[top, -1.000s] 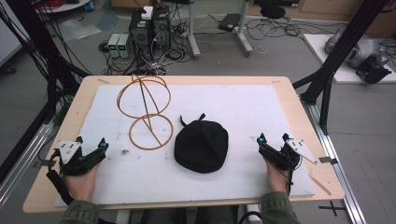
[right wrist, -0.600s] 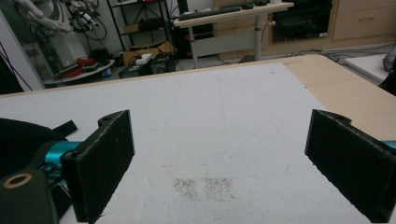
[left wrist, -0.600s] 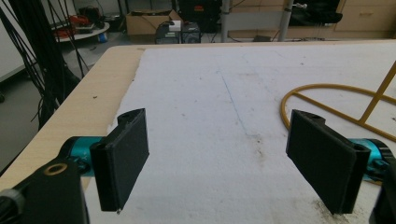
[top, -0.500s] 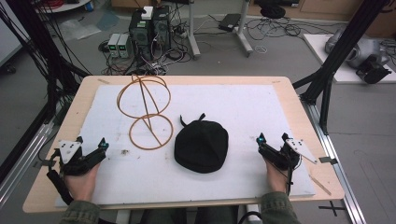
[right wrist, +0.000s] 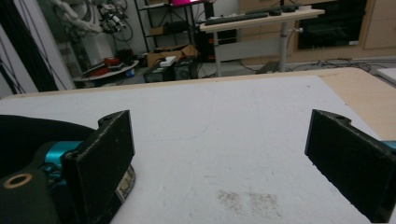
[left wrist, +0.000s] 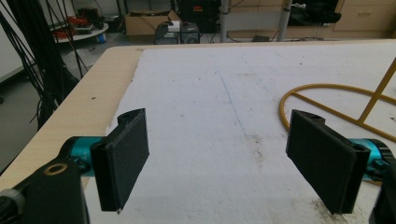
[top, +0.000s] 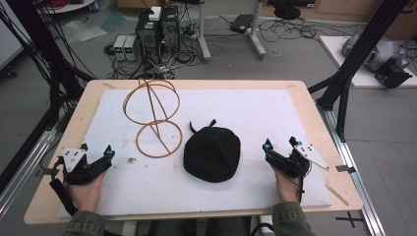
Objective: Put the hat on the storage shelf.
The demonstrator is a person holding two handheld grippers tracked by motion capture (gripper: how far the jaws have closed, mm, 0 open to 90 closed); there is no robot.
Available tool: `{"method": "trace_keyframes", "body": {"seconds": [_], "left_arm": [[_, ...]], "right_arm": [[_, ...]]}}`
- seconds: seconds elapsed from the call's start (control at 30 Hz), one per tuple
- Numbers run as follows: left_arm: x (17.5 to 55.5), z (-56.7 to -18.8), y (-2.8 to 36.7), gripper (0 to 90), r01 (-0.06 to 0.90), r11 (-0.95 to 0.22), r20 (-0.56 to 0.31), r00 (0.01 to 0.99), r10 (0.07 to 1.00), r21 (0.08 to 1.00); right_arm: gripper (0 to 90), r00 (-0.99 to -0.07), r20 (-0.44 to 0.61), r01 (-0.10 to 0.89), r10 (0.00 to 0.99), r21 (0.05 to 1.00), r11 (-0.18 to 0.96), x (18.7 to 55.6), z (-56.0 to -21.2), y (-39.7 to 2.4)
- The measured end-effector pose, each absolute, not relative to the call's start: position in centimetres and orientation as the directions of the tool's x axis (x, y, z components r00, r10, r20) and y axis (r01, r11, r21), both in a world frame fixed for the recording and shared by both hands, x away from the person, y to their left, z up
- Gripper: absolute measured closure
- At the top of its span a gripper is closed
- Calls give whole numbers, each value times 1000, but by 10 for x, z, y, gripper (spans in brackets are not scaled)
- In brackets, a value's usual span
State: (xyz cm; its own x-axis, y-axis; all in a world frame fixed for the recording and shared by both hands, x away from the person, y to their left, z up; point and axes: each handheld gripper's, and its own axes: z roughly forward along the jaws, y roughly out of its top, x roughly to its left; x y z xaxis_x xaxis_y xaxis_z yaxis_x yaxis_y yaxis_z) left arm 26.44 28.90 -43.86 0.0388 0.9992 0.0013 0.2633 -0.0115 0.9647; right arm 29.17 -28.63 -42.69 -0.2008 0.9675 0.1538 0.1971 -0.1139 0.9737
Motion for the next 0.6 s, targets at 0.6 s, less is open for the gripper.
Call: {"method": "trace_keyframes", "body": {"seconds": [0.6], "left_arm": [[265,-439,289,214,268,-17,5,45,999,963]], "right_arm": [[73,-292,157,214,943,972,-96,290,-419,-266]]}}
